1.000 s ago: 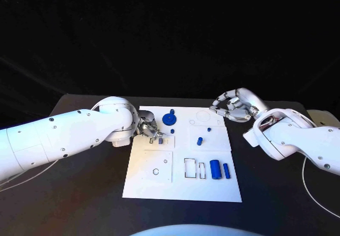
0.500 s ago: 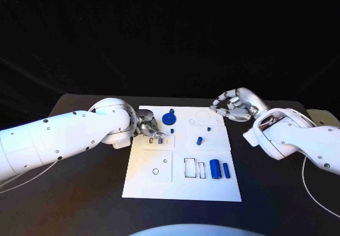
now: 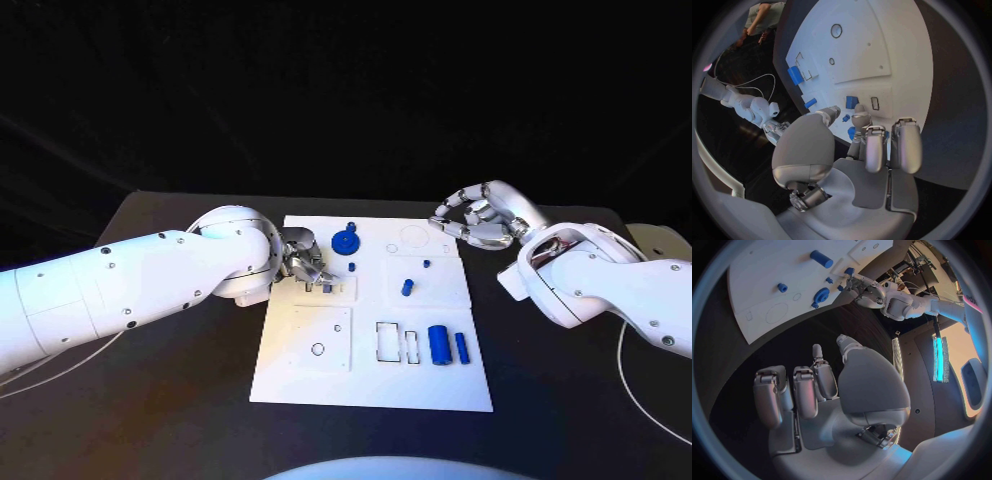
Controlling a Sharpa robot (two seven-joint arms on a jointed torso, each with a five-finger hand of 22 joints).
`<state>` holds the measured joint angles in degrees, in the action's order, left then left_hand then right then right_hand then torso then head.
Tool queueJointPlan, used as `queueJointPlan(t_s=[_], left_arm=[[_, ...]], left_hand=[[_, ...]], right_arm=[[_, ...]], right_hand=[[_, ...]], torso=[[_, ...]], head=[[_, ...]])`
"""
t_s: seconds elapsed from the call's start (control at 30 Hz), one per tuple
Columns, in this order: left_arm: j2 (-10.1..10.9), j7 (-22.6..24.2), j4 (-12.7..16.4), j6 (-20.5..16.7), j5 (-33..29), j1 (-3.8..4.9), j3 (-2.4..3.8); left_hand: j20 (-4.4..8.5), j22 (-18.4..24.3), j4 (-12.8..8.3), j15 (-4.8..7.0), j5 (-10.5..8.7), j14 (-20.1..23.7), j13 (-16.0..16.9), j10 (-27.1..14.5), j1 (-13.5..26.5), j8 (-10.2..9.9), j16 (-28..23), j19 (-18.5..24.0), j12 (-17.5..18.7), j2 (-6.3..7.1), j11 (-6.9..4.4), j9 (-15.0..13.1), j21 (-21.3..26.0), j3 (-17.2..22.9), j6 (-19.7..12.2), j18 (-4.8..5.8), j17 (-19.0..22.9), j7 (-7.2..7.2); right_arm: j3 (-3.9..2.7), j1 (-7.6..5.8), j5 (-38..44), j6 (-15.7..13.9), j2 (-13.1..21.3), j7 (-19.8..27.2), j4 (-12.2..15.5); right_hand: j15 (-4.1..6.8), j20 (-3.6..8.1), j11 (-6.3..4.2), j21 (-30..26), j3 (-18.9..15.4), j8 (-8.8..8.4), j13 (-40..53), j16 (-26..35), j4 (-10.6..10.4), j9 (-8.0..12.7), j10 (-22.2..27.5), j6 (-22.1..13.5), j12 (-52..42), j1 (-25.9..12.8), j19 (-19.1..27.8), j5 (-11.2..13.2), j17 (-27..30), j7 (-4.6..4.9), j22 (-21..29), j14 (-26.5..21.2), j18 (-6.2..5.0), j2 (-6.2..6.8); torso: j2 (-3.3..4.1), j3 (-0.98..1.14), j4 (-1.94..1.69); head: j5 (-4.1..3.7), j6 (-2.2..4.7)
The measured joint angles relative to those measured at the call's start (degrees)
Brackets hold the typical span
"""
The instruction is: Assemble the parts on the task board
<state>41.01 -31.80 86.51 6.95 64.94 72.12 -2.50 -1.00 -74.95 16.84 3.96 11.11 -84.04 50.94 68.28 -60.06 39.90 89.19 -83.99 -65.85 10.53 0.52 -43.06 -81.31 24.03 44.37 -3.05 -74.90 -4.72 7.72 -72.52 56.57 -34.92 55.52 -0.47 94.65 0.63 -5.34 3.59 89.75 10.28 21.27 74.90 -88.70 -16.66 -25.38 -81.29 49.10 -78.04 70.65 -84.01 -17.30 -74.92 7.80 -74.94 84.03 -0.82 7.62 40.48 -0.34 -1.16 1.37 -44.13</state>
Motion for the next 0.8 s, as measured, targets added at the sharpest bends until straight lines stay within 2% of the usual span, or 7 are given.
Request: queueJointPlan(t_s=[0.57, 0.8], left_arm=[[-1.2, -0.1, -1.2, 1.7, 1.3, -0.12, -0.22], [-1.3, -0.1, -1.4, 2.2, 1.4, -0.13, -0.24]], left_hand=[[-0.34, 0.0, -0.1, -0.20, 0.00, 0.2, 0.0, 0.0, 0.1, 0.0, 0.0, -0.1, 0.0, 0.06, -0.01, 0.2, 0.0, -0.6, 0.0, 0.00, 0.0, 0.01], [-0.34, 0.0, -0.7, -0.20, 0.00, 0.2, 0.1, 0.0, -2.5, 0.0, 0.0, -0.1, -0.1, -1.06, 0.00, 0.5, 0.0, 0.1, 0.4, -0.01, 0.0, 0.02]], right_arm=[[0.00, 0.03, 0.0, 0.0, -0.1, 0.0, 0.0], [0.00, 0.03, 0.0, 0.0, -0.1, 0.0, 0.0]], right_hand=[[0.00, 0.00, 0.00, 0.0, 0.0, 0.23, 0.0, 0.0, 0.0, -0.1, 0.0, 0.0, 0.0, 0.0, 0.0, 0.0, 0.0, 0.00, 0.0, 0.0, 0.00, 0.00], [0.00, 0.00, 0.00, 0.0, 0.0, 0.23, 0.0, 0.0, 0.0, -0.1, 0.0, 0.0, 0.0, 0.0, 0.0, 0.0, 0.0, 0.00, 0.0, 0.0, 0.00, 0.00]], torso=[[0.08, 0.03, 0.07], [0.08, 0.03, 0.03]], head=[[-0.01, -0.09], [-0.08, -0.17]])
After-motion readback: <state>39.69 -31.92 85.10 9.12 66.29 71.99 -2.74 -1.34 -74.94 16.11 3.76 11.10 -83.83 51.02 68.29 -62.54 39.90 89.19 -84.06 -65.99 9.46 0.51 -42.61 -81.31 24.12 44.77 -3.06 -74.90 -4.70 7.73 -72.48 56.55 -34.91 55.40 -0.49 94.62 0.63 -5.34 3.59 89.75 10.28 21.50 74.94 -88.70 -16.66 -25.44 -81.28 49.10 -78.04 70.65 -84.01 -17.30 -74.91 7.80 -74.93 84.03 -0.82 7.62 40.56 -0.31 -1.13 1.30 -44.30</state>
